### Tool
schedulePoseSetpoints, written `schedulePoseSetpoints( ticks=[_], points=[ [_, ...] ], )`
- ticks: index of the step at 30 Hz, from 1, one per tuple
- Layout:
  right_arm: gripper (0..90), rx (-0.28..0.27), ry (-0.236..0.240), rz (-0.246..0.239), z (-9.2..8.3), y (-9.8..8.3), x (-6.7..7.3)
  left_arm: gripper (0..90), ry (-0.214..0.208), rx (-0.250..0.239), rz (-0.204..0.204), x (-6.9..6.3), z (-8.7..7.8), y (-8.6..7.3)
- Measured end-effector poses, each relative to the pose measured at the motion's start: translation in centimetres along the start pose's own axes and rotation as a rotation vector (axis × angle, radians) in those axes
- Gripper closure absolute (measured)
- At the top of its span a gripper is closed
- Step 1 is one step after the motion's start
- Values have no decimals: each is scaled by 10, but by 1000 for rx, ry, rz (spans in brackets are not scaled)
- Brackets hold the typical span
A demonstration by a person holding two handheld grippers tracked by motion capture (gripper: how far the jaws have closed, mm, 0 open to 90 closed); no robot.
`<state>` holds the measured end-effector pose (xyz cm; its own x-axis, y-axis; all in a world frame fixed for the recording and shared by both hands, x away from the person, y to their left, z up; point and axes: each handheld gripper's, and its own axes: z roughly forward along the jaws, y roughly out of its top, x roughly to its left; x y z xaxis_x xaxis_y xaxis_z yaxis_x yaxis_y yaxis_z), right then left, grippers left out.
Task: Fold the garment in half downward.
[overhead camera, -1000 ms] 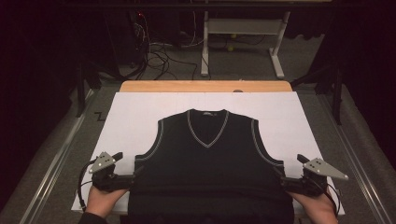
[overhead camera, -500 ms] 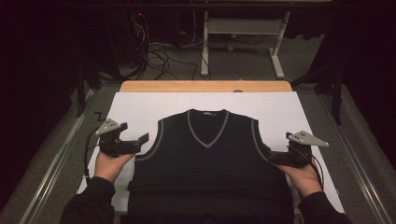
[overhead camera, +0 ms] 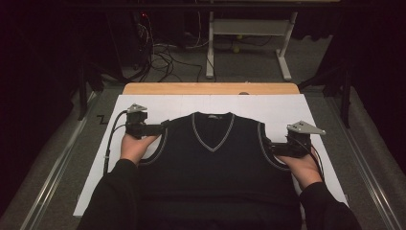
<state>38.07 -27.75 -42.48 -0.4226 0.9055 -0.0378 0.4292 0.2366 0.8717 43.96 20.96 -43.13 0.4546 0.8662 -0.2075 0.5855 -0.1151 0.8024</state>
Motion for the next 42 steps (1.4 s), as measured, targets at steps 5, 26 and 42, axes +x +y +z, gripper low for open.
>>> schedulePoseSetpoints(
  ticks=[5,26,42],
  points=[
    [3,8,3,11,4,3,0,88,44,52,2,0,17,-1],
    [10,57,12,5,24,0,6,645,121,274,-31,-23,54,-14],
    [224,264,-83,67,89,6,5,711,49,35,-35,-43,19,-18]
  ],
)
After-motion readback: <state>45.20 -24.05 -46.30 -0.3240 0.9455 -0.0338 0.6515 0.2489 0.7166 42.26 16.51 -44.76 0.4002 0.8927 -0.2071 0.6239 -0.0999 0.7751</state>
